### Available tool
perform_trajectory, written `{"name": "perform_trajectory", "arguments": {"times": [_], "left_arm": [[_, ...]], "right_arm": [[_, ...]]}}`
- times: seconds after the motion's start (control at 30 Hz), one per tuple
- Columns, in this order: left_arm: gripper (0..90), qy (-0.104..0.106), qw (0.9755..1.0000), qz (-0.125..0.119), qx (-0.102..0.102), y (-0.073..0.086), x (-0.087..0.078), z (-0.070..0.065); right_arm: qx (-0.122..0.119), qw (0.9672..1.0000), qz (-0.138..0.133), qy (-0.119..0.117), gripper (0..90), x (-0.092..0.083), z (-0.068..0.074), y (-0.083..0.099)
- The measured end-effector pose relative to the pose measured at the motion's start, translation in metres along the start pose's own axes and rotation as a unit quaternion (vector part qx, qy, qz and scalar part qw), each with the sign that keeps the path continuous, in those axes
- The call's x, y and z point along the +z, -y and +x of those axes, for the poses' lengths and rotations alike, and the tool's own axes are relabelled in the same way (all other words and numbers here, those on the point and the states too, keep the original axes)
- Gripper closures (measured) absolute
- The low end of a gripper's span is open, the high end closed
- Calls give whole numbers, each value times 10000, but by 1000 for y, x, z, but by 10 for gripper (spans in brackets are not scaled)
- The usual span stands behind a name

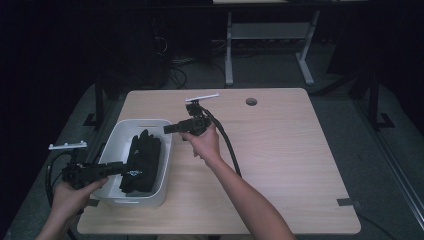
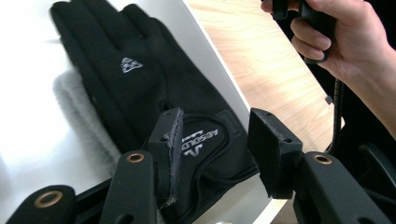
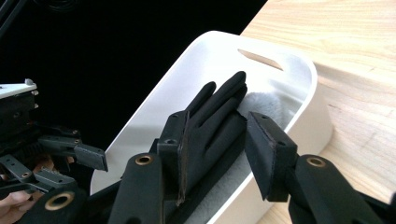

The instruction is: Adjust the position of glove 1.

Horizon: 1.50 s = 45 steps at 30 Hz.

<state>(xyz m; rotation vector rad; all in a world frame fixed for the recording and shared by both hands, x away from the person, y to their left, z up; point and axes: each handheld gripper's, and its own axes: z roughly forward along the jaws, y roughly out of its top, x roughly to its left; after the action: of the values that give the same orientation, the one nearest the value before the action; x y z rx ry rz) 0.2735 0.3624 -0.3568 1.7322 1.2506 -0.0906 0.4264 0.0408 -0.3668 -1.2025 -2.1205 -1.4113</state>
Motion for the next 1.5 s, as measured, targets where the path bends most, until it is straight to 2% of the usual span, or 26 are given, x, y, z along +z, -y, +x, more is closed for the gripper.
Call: {"name": "perform_trajectory", "arguments": {"times": [0.37,0.5,0.63,0.93,1.07,1.2,1.5], "left_arm": [[520,168,9996,86,212,-10,13,-15],[499,233,9995,88,178,-13,19,-21],[494,283,9991,120,278,-16,24,-28],[491,383,9986,151,343,-20,33,-38],[488,444,9979,179,436,-22,36,-42],[484,461,9979,150,421,-24,38,-46],[455,534,9968,211,558,-27,45,-52]], "right_arm": [[-16,9999,-131,-20,572,-25,-2,-1],[-2,9998,-193,6,564,-34,-5,1],[32,9997,-231,5,557,-42,-7,2],[42,9993,-359,43,551,-60,-9,4],[47,9992,-387,78,549,-65,-10,6],[83,9991,-411,79,543,-70,-12,8],[87,9987,-481,137,541,-82,-16,11]]}}
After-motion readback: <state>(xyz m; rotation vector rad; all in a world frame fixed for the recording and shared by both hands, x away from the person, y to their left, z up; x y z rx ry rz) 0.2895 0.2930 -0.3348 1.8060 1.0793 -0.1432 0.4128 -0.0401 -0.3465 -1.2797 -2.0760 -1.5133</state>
